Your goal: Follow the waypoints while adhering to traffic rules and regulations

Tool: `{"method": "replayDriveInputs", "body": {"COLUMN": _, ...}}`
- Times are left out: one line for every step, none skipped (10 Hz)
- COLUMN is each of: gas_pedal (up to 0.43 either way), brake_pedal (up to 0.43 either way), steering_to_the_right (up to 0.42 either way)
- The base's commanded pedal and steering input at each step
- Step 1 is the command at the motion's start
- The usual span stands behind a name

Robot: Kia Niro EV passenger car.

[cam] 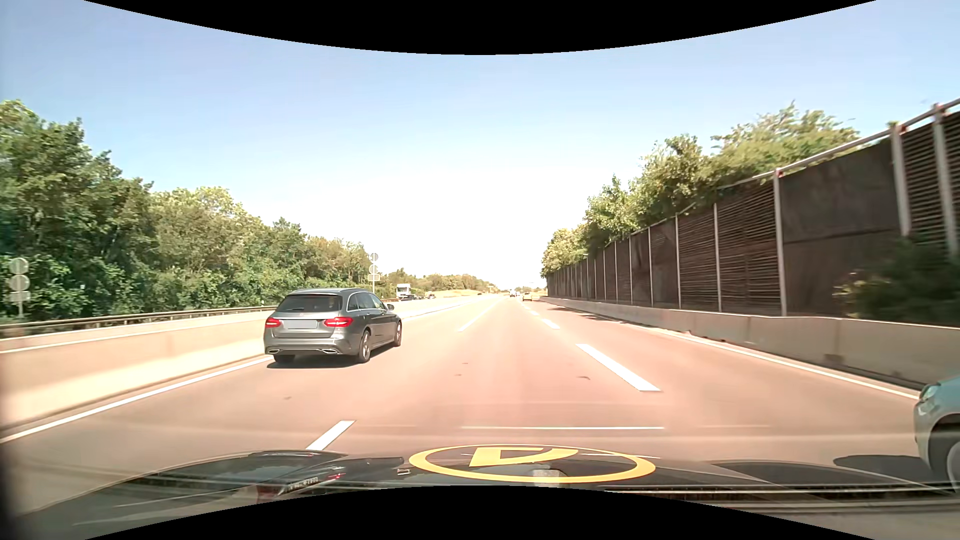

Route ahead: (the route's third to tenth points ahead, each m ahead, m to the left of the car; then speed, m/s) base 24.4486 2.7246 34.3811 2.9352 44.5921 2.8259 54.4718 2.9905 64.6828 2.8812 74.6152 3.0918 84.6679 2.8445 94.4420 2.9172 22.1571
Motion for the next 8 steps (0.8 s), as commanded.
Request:
{"method": "replayDriveInputs", "body": {"gas_pedal": 0.22, "brake_pedal": 0.0, "steering_to_the_right": 0.001}}
{"method": "replayDriveInputs", "body": {"gas_pedal": 0.209, "brake_pedal": 0.0, "steering_to_the_right": 0.0}}
{"method": "replayDriveInputs", "body": {"gas_pedal": 0.209, "brake_pedal": 0.0, "steering_to_the_right": 0.0}}
{"method": "replayDriveInputs", "body": {"gas_pedal": 0.209, "brake_pedal": 0.0, "steering_to_the_right": 0.0}}
{"method": "replayDriveInputs", "body": {"gas_pedal": 0.209, "brake_pedal": 0.0, "steering_to_the_right": 0.0}}
{"method": "replayDriveInputs", "body": {"gas_pedal": 0.209, "brake_pedal": 0.0, "steering_to_the_right": 0.0}}
{"method": "replayDriveInputs", "body": {"gas_pedal": 0.209, "brake_pedal": 0.0, "steering_to_the_right": 0.0}}
{"method": "replayDriveInputs", "body": {"gas_pedal": 0.209, "brake_pedal": 0.0, "steering_to_the_right": 0.0}}
